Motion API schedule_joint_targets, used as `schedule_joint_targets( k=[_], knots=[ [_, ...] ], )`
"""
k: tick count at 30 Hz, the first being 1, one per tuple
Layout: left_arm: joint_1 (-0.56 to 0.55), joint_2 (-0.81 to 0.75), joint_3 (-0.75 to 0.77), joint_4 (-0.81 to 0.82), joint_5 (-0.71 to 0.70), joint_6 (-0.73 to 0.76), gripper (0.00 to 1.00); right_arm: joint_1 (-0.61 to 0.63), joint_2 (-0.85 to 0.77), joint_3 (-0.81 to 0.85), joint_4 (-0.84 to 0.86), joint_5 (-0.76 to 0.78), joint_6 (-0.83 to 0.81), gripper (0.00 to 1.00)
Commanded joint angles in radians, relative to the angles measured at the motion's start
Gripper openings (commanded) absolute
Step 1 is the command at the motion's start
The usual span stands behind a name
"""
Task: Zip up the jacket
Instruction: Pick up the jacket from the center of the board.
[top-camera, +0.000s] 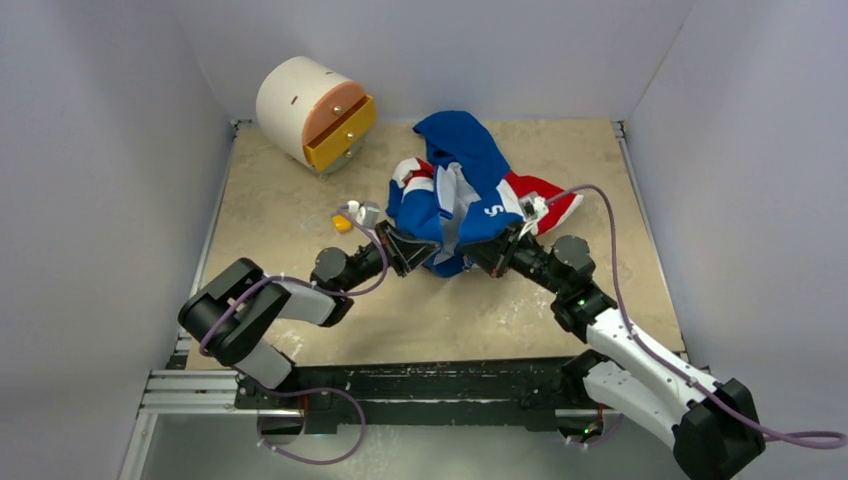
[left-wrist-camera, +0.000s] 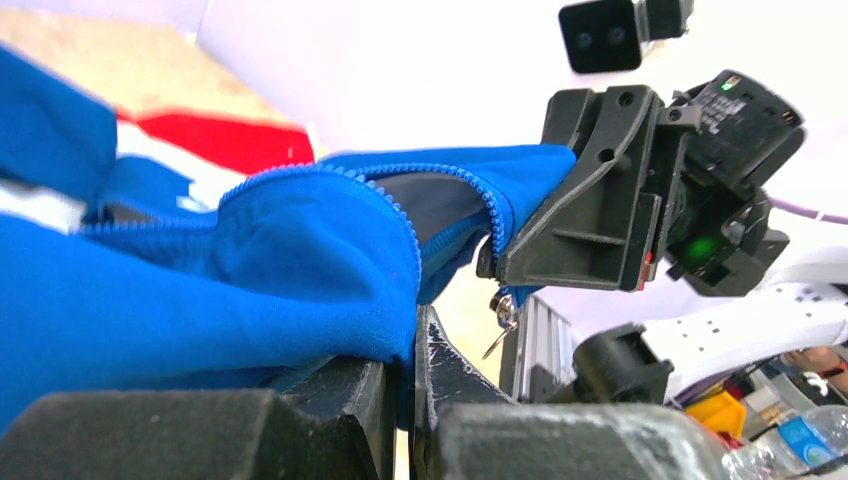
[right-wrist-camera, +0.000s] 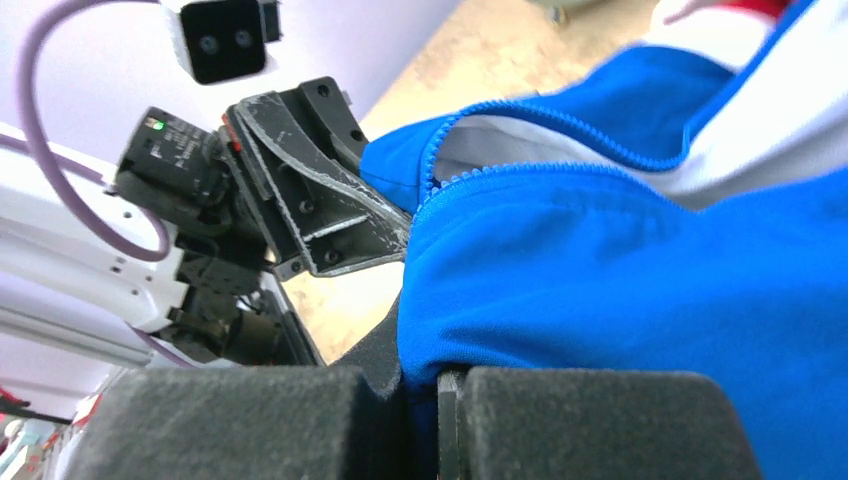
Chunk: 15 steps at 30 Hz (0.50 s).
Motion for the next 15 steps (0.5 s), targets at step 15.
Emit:
schedule_joint_targets(
  k=[15],
  knots=[
    [0.002,-0.115,0.218,0.249,-0.016,0.015,0.00,-0.022,0.012,0.119,0.326,-0.054,0.128,0.00]
  ],
)
